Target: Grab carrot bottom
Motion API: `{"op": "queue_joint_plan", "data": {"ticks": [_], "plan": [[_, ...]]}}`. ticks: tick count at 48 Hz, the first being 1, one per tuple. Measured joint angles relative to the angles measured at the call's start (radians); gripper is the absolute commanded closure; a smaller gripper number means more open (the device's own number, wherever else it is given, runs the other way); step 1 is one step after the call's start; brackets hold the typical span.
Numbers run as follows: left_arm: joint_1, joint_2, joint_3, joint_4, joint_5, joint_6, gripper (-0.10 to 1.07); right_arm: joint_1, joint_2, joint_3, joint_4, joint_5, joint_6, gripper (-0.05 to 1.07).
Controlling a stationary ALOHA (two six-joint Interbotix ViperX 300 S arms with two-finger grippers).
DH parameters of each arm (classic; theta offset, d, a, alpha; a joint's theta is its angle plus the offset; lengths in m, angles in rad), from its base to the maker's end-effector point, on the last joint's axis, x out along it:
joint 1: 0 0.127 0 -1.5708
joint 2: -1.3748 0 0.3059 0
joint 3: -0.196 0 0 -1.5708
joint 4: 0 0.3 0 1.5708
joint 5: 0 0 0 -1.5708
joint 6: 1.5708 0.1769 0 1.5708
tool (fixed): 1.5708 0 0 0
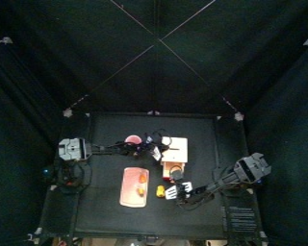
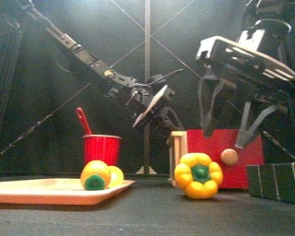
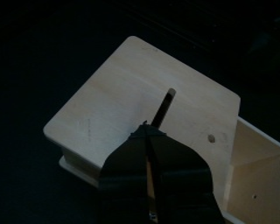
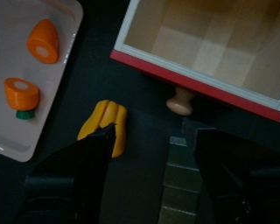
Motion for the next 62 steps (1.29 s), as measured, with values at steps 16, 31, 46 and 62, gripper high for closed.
{"op": "queue_joint_plan", "data": {"ticks": [16,31,46,62], "plan": [[-0.002,-0.097,0.005,0.114,-0.026,0.002,0.72,0.058,-0.147,0.072,-0.06,0.014,0.002,0.09],[-0.026,-0.262,0.083,0.193,-0.06,0.002,0.71,0.067,-0.313,0.161,-0.224,0.014,0.003,0.09],[-0.161,-0.436,0.279,0.31,-0.095,0.002,0.7,0.063,-0.514,0.273,-0.431,0.014,0.025,0.09],[-0.284,-0.497,0.422,0.318,-0.061,0.0,0.56,0.02,-0.638,0.357,-0.577,0.014,0.02,0.09]]}}
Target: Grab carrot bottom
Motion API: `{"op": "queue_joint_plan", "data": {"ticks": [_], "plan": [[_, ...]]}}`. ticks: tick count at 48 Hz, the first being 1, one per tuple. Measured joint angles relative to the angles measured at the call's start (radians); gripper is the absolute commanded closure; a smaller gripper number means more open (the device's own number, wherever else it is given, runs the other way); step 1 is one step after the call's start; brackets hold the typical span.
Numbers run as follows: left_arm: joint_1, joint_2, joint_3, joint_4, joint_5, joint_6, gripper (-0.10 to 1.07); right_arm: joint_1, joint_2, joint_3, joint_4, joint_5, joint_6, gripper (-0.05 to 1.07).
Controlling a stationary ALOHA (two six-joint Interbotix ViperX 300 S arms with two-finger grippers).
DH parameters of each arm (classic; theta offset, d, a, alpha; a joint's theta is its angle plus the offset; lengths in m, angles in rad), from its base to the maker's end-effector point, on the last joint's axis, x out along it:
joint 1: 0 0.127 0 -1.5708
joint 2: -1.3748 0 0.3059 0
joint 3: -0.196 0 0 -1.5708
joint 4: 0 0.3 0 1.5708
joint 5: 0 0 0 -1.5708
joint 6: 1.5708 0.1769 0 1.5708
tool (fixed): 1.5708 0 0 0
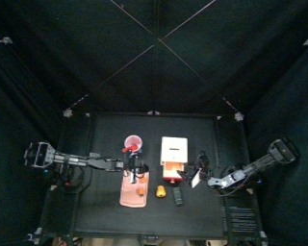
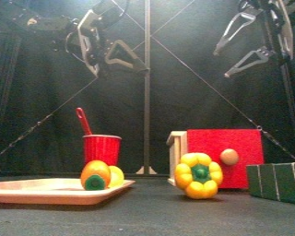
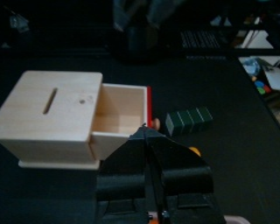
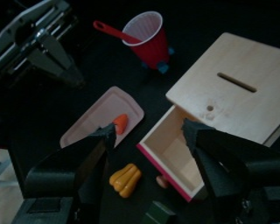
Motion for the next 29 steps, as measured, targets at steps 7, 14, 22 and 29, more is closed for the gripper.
{"op": "queue_joint_plan", "data": {"ticks": [7,14,22,29], "plan": [[-0.028,0.0,0.029,-0.008,0.074,0.002,0.43,-0.008,-0.037,0.037,-0.02,-0.002,0.005,0.09],[-0.043,0.014,0.048,-0.009,0.158,0.0,0.28,-0.012,-0.041,0.057,-0.018,-0.002,0.002,0.09],[-0.044,0.046,0.058,-0.009,0.186,0.0,0.13,-0.015,-0.044,0.071,-0.014,-0.003,-0.002,0.09],[-0.046,0.101,0.058,-0.009,0.187,0.002,0.07,-0.018,-0.044,0.072,-0.005,-0.003,-0.002,0.09]]}}
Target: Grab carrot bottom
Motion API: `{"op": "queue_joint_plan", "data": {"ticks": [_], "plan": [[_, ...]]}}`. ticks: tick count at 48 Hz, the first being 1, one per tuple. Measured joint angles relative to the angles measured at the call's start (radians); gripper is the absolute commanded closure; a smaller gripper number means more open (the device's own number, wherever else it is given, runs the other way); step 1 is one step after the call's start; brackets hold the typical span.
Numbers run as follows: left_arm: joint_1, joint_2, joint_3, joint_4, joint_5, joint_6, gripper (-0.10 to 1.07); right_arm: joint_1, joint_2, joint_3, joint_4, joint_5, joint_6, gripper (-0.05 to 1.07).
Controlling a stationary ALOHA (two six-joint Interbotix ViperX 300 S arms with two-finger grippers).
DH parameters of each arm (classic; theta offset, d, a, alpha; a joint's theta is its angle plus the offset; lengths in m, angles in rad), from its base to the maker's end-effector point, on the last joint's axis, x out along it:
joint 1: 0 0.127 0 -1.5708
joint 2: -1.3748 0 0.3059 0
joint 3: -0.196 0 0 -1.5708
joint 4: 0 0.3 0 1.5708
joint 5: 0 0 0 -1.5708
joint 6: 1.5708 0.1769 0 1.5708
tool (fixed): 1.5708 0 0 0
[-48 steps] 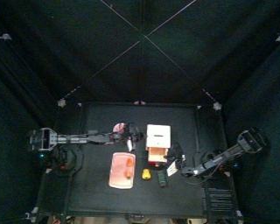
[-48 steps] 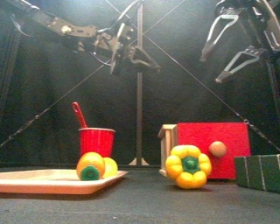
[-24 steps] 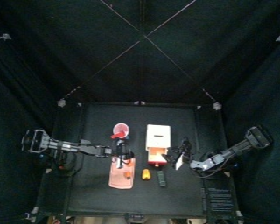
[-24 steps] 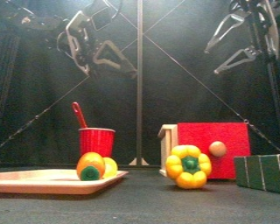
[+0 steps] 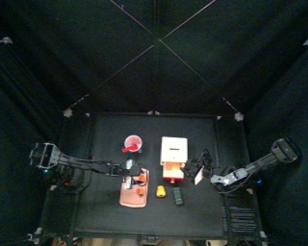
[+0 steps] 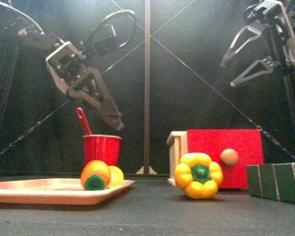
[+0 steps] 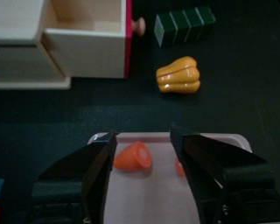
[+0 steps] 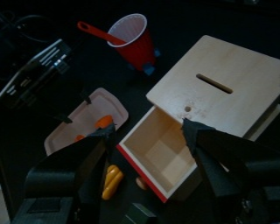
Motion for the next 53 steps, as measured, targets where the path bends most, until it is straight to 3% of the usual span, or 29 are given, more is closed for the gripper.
{"op": "queue_joint_plan", "data": {"ticks": [19,53], "plan": [[0.008,0.127,-0.011,-0.006,-0.021,-0.003,0.06,-0.003,-0.002,0.011,0.025,0.0,0.0,0.09],[0.048,0.204,-0.023,-0.051,-0.023,-0.005,0.06,-0.028,0.005,0.015,0.069,-0.002,0.002,0.09]]}}
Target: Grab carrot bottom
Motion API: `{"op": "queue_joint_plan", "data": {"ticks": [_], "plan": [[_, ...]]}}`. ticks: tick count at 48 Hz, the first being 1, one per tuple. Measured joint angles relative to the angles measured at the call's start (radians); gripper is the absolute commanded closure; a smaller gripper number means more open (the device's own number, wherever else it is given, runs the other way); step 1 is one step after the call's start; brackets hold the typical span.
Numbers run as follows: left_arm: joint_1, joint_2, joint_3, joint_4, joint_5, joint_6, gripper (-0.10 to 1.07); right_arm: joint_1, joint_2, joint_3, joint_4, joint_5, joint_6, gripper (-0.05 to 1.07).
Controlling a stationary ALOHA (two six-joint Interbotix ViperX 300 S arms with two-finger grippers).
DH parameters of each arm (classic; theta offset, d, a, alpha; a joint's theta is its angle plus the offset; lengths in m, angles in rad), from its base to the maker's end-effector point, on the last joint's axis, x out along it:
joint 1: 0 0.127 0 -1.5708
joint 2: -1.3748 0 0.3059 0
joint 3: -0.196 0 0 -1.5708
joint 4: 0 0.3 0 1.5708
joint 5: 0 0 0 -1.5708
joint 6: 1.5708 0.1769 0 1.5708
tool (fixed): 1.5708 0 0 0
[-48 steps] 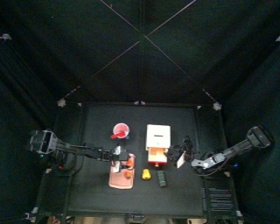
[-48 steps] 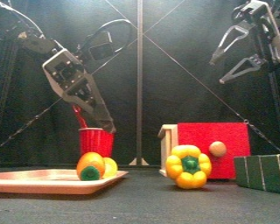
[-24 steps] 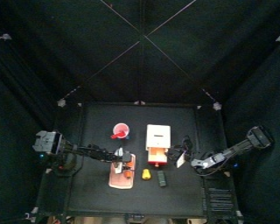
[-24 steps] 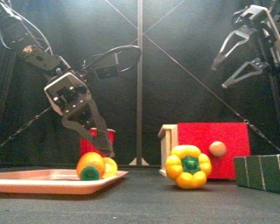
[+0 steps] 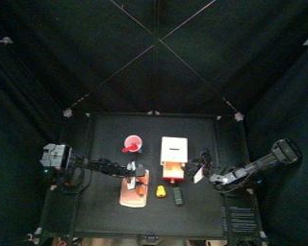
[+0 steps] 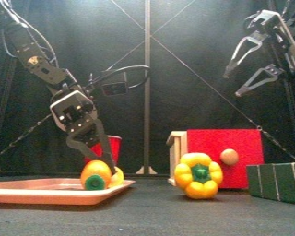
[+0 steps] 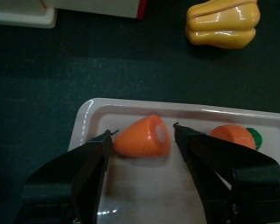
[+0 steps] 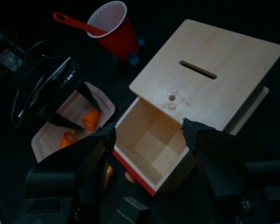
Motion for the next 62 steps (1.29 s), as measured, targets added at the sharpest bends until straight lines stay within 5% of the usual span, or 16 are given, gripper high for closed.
{"op": "queue_joint_plan", "data": {"ticks": [62], "plan": [[0.0,0.037,-0.026,-0.012,0.057,0.003,0.12,-0.023,0.002,0.011,0.037,0.0,0.002,0.09]]}}
